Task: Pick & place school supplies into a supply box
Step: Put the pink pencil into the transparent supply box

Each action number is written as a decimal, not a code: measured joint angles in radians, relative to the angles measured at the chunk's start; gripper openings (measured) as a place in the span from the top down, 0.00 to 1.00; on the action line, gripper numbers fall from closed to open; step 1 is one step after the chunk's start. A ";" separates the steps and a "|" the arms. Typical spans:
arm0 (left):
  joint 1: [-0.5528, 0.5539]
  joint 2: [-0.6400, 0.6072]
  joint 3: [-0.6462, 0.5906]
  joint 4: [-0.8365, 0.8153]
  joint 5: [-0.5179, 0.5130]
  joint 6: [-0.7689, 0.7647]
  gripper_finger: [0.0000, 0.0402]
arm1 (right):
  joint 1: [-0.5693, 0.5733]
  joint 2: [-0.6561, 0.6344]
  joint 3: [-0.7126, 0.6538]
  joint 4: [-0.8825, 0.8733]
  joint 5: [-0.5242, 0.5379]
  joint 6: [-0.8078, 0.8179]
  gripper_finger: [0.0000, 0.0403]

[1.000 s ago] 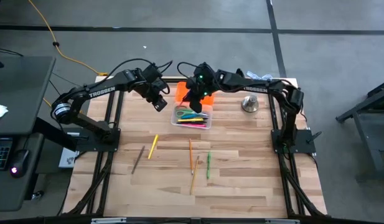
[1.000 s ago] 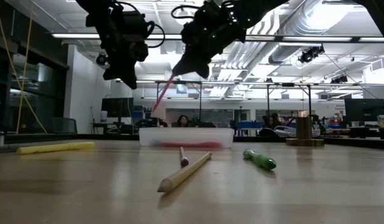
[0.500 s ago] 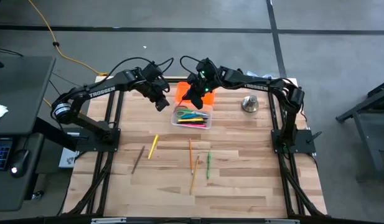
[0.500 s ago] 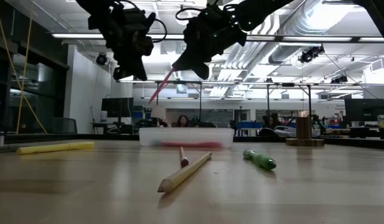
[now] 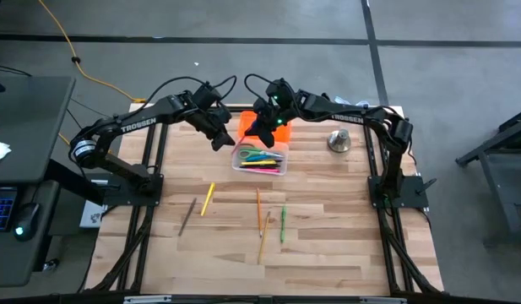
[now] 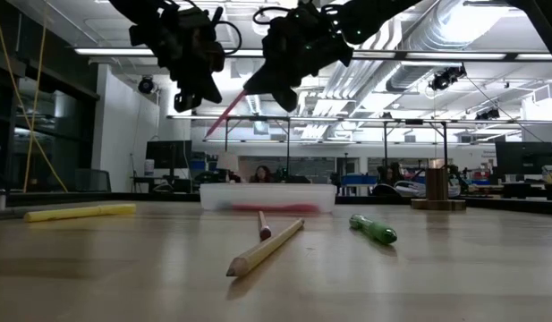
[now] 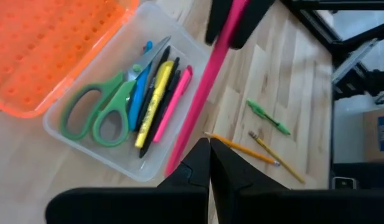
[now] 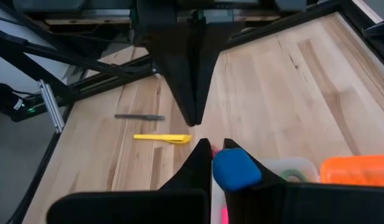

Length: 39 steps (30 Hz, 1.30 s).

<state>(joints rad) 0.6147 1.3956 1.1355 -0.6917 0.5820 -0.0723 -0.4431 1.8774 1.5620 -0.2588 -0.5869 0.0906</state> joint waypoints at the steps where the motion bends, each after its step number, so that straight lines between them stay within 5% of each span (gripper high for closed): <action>1: 0.000 0.000 0.000 0.001 0.013 0.000 0.91 | 0.000 0.000 0.000 0.004 0.000 0.005 1.00; 17: 0.000 0.000 0.000 0.019 0.070 -0.006 0.91 | 0.000 0.000 0.000 0.070 -0.005 0.024 1.00; 39: -0.002 0.024 0.000 0.046 -0.019 -0.017 0.91 | 0.021 -0.001 -0.001 0.103 -0.031 0.040 1.00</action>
<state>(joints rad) 0.6128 1.4200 1.1355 -0.6453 0.5629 -0.0890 -0.4217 1.8767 1.5612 -0.1555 -0.6178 0.1307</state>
